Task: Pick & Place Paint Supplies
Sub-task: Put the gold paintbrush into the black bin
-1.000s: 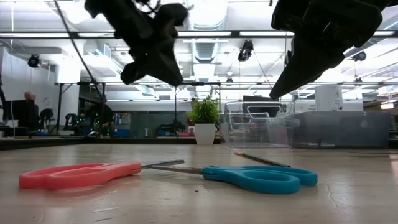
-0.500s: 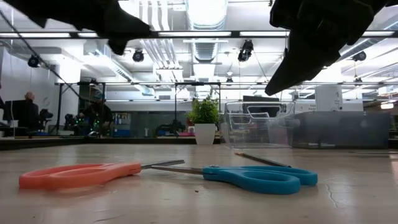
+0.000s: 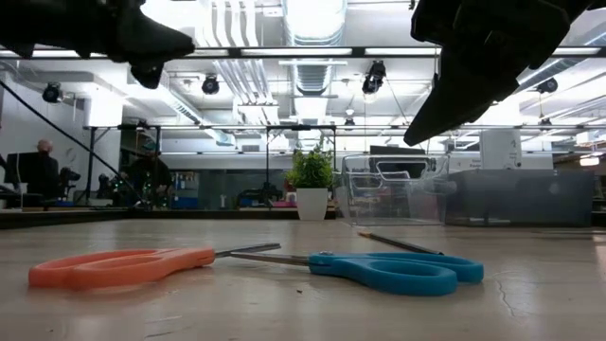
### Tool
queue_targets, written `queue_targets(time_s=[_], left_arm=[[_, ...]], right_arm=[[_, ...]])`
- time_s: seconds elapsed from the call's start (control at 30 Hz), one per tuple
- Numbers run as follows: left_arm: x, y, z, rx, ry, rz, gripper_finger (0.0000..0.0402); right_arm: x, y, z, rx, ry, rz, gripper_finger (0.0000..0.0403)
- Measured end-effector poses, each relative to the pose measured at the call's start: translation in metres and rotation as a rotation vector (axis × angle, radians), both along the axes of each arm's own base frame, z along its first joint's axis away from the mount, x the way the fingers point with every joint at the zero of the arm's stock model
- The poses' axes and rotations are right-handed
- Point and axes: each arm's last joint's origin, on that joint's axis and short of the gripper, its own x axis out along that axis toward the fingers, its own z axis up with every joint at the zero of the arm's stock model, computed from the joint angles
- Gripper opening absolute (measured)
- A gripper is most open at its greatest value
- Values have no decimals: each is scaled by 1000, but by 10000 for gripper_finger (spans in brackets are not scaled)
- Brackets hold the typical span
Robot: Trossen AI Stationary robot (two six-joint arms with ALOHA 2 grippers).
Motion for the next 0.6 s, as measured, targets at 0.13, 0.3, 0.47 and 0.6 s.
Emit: queue_targets(time_s=[0.13,0.3,0.47,0.6], left_arm=[[-2,0,-13,0,34,0,62],[-3,0,-20,-8,48,2,62],[-2,0,-17,-20,38,4,62],[-2,0,-16,-20,35,3,62]], right_arm=[[0,0,0,0,0,0,93],[0,0,0,0,-1,0,93],[0,0,0,1,-1,0,93],[0,0,0,1,-1,0,93]])
